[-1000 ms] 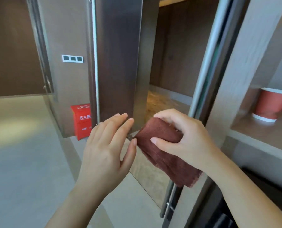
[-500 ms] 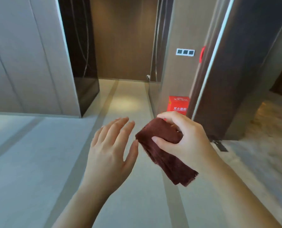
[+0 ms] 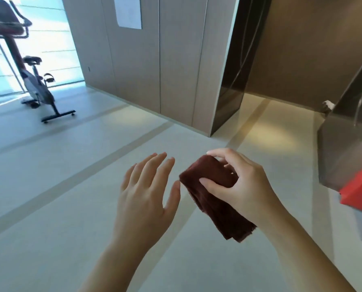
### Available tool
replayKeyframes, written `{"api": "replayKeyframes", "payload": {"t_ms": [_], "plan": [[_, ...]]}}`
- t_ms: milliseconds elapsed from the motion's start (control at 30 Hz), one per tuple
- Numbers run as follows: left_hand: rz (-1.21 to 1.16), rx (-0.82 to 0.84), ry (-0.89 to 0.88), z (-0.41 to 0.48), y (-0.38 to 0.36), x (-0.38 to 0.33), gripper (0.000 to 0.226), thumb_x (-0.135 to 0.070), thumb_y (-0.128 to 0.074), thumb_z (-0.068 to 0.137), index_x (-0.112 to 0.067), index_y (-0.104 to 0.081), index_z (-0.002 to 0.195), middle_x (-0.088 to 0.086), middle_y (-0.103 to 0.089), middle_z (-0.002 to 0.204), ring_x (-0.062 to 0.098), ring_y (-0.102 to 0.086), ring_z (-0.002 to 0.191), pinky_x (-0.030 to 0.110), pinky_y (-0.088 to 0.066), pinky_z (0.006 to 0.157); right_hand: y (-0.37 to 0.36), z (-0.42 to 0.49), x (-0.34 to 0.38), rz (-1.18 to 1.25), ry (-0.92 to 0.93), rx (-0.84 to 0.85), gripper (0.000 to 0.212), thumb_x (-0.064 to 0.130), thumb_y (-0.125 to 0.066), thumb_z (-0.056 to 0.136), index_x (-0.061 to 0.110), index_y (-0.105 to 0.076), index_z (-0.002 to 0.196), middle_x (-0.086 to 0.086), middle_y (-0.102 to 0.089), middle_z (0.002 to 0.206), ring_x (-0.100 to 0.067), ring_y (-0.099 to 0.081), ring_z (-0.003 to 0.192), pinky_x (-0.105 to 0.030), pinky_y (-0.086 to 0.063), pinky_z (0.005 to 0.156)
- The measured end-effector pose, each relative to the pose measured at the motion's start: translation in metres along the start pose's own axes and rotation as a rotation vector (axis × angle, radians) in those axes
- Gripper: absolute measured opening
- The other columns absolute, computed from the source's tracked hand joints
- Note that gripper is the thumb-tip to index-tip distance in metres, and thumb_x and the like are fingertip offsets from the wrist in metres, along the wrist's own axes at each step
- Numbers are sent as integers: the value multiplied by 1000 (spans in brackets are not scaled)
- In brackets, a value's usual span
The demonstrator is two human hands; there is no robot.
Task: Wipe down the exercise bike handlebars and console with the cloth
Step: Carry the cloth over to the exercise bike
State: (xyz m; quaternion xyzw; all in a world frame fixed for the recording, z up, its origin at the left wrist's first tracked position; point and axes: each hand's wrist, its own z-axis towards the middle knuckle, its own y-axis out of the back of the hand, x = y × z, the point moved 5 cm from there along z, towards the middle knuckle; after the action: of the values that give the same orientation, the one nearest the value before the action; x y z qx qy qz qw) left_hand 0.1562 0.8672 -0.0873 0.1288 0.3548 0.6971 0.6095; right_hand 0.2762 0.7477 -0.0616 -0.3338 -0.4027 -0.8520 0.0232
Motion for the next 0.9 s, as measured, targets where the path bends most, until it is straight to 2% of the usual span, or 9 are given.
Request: {"api": "replayKeyframes", "payload": {"t_ms": [133, 267, 433, 567, 733, 900], "plan": [[95, -18, 49, 40, -22, 64, 42, -33, -43, 90, -7, -61, 117, 9, -62, 119, 22, -48, 115, 35, -33, 98, -49, 79, -11, 51, 75, 43, 40, 32, -75, 73, 27, -57, 109, 14, -58, 93, 2, -57, 82, -2, -44, 72], [199, -32, 129, 87, -37, 129, 42, -33, -43, 90, -8, -60, 119, 9, -61, 121, 20, -46, 117, 33, -31, 100, -92, 165, -17, 121, 139, 78, 38, 33, -74, 73, 37, -52, 104, 12, -60, 93, 2, -57, 82, -5, -45, 73], [296, -90, 227, 126, -45, 206, 41, -32, -43, 88, -7, -61, 116, 9, -63, 118, 24, -52, 113, 43, -42, 95, -159, 263, -4, 214, 213, 169, 38, 32, -74, 73, 32, -56, 106, 19, -55, 89, 3, -56, 81, 0, -42, 70], [365, -126, 318, 145, -44, 279, 42, -31, -43, 88, -6, -62, 116, 10, -63, 117, 26, -55, 111, 46, -43, 94, -226, 328, 12, 294, 242, 279, 37, 35, -73, 71, 40, -51, 101, 21, -57, 89, 0, -58, 80, -3, -45, 68], [401, -139, 387, 165, -46, 388, 41, -31, -43, 88, -7, -61, 117, 9, -62, 118, 24, -53, 112, 40, -40, 95, -319, 405, 36, 345, 265, 347, 37, 32, -74, 72, 39, -53, 101, 14, -60, 91, -2, -60, 80, -6, -47, 68], [417, -181, 413, 195, -33, 522, 41, -30, -45, 88, -6, -61, 117, 9, -62, 117, 23, -49, 112, 35, -34, 96, -420, 490, 80, 395, 284, 382, 37, 31, -75, 71, 46, -52, 95, 16, -60, 91, -1, -58, 82, -8, -47, 69]]}}
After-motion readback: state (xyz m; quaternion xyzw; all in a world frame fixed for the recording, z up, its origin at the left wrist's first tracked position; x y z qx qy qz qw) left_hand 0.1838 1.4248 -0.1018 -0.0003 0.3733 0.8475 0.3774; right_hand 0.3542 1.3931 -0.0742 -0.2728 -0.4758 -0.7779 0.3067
